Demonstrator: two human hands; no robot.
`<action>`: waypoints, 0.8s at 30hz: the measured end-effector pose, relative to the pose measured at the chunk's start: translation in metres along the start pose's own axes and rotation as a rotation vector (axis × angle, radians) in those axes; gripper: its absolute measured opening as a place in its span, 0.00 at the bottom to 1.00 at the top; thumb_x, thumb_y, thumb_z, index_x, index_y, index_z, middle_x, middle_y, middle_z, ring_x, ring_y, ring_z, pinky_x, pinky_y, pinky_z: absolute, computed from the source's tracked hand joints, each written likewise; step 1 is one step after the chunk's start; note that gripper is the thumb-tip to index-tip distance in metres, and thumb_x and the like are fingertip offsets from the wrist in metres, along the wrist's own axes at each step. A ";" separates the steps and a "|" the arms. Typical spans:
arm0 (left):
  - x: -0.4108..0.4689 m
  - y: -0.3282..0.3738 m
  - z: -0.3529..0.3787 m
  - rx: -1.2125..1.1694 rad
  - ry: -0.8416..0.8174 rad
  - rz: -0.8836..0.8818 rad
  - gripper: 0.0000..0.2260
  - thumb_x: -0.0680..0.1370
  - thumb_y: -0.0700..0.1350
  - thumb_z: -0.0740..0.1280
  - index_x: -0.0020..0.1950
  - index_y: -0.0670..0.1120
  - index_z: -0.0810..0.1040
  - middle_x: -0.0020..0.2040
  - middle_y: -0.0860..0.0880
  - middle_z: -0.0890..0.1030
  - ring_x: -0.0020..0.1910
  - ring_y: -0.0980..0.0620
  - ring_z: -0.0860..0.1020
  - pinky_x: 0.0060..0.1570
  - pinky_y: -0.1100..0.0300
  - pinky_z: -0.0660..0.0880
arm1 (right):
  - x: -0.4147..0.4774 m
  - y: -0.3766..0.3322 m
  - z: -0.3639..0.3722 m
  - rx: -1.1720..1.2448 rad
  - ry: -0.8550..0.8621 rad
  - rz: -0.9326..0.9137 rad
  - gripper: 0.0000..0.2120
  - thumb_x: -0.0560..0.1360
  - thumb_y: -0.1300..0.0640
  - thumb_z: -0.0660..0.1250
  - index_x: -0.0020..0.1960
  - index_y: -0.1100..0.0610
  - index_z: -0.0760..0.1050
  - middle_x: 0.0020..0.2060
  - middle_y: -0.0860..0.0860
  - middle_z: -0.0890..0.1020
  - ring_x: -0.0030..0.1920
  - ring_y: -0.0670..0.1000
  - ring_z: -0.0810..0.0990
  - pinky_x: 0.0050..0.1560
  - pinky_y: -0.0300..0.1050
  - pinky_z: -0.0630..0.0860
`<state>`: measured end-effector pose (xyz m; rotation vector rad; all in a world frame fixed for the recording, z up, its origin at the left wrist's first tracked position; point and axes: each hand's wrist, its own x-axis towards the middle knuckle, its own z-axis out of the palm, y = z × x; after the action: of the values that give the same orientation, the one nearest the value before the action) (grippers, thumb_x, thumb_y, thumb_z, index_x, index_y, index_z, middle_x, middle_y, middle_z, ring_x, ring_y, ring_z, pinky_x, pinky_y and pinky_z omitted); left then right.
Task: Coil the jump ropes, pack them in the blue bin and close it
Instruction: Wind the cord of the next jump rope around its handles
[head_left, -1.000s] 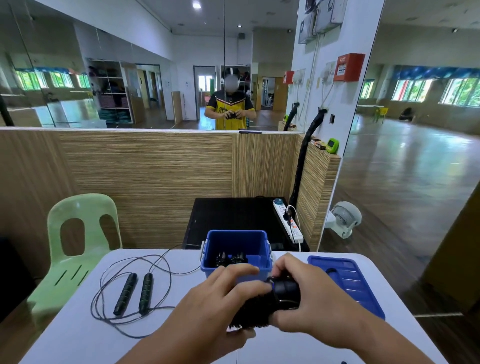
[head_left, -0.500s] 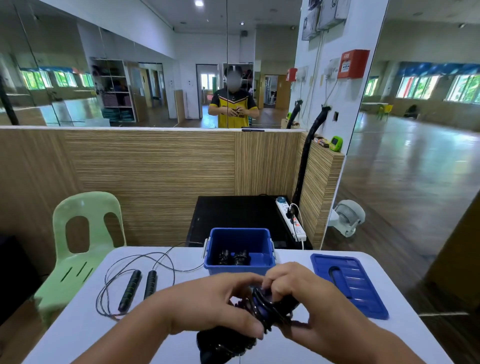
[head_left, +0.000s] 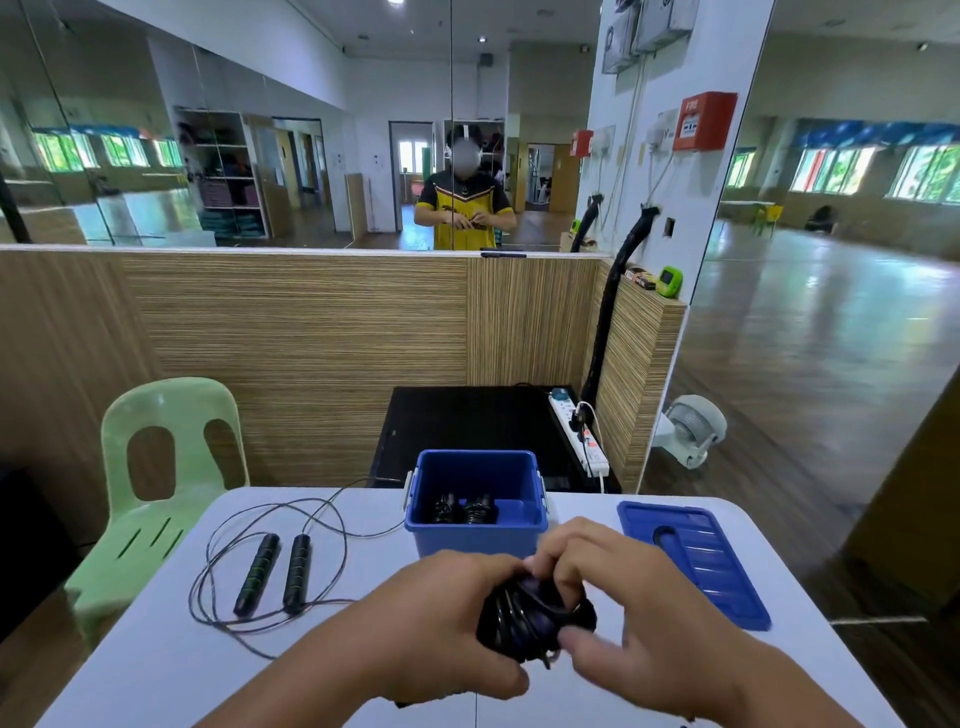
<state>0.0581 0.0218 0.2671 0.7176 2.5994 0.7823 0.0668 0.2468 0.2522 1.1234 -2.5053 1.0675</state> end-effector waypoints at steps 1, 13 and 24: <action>-0.001 0.000 0.001 0.037 0.003 0.001 0.23 0.68 0.54 0.75 0.62 0.62 0.74 0.50 0.59 0.82 0.48 0.57 0.80 0.48 0.54 0.80 | 0.001 0.002 0.000 0.048 0.027 0.020 0.11 0.68 0.63 0.71 0.41 0.53 0.70 0.52 0.44 0.79 0.53 0.53 0.80 0.50 0.49 0.78; -0.011 -0.004 0.008 0.245 0.089 0.035 0.24 0.67 0.59 0.73 0.61 0.62 0.71 0.53 0.61 0.78 0.51 0.57 0.77 0.49 0.56 0.79 | 0.017 0.019 -0.007 0.240 0.082 0.211 0.08 0.76 0.61 0.71 0.45 0.49 0.77 0.48 0.50 0.83 0.52 0.55 0.84 0.52 0.55 0.82; -0.020 -0.002 0.005 -0.104 0.105 0.085 0.18 0.66 0.50 0.78 0.53 0.56 0.77 0.45 0.56 0.81 0.43 0.58 0.79 0.44 0.56 0.78 | 0.023 0.034 0.010 0.510 0.034 0.430 0.05 0.73 0.59 0.68 0.44 0.59 0.73 0.39 0.57 0.81 0.37 0.56 0.78 0.36 0.43 0.77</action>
<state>0.0753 0.0113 0.2653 0.7800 2.6121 0.9981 0.0278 0.2422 0.2368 0.6499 -2.5830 1.8996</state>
